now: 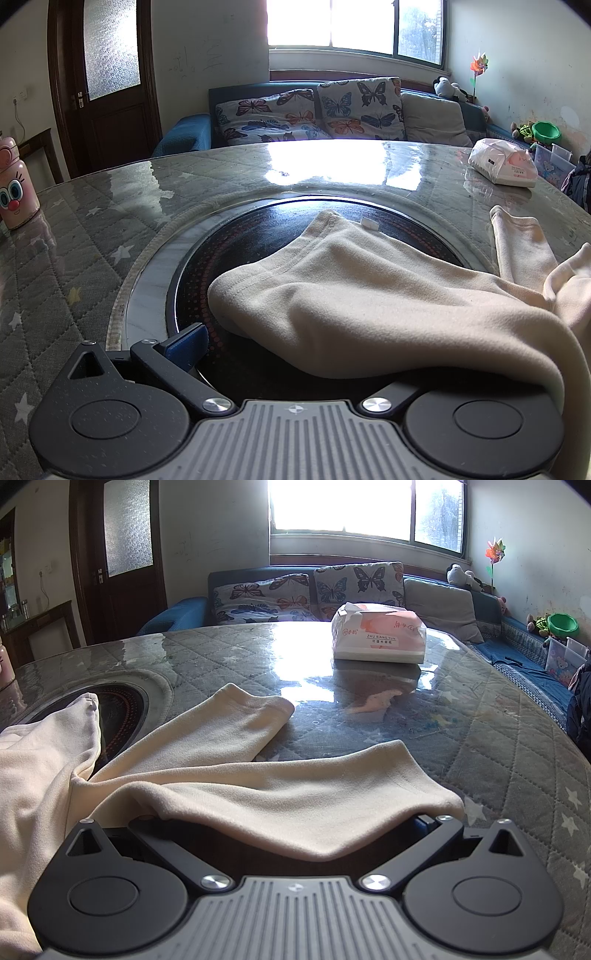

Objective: Fold clothes
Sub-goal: 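Move both grippers toward the crumpled cream sweatshirt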

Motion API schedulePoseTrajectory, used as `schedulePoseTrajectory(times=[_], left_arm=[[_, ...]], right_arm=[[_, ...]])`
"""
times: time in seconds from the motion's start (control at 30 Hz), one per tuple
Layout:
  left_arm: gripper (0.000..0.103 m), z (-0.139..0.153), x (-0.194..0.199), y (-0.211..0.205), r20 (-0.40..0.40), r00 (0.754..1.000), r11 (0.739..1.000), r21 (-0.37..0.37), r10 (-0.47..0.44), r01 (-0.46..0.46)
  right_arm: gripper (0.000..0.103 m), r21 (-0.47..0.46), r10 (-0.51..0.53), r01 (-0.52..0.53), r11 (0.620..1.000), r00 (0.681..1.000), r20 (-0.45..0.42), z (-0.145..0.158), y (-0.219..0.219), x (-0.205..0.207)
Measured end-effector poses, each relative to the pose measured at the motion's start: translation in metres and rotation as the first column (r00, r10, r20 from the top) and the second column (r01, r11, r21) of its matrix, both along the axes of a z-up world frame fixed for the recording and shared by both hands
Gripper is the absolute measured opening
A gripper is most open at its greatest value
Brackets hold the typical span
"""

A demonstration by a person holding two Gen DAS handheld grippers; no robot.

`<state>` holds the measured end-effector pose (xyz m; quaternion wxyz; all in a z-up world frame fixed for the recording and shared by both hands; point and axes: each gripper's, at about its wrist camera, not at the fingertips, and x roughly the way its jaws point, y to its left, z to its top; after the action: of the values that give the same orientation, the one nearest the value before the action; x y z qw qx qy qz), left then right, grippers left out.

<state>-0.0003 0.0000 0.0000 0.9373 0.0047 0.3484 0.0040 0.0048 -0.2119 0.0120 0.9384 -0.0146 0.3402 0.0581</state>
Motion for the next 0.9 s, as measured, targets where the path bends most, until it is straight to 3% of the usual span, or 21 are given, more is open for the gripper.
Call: schedulePoseTrajectory(times=[0.6, 0.9], left_arm=[[0.103, 0.000, -0.017, -0.012, -0.010, 1.000, 1.000, 0.003, -0.006, 0.006], [0.103, 0.002, -0.036, -0.008, -0.030, 0.996, 0.996, -0.003, 0.089, -0.089]], right_arm=[[0.103, -0.023, 0.068, -0.070, 0.997, 0.996, -0.058, 0.006, -0.009, -0.020], [0.103, -0.024, 0.047, -0.049, 0.999, 0.996, -0.074, 0.010, -0.013, -0.042]])
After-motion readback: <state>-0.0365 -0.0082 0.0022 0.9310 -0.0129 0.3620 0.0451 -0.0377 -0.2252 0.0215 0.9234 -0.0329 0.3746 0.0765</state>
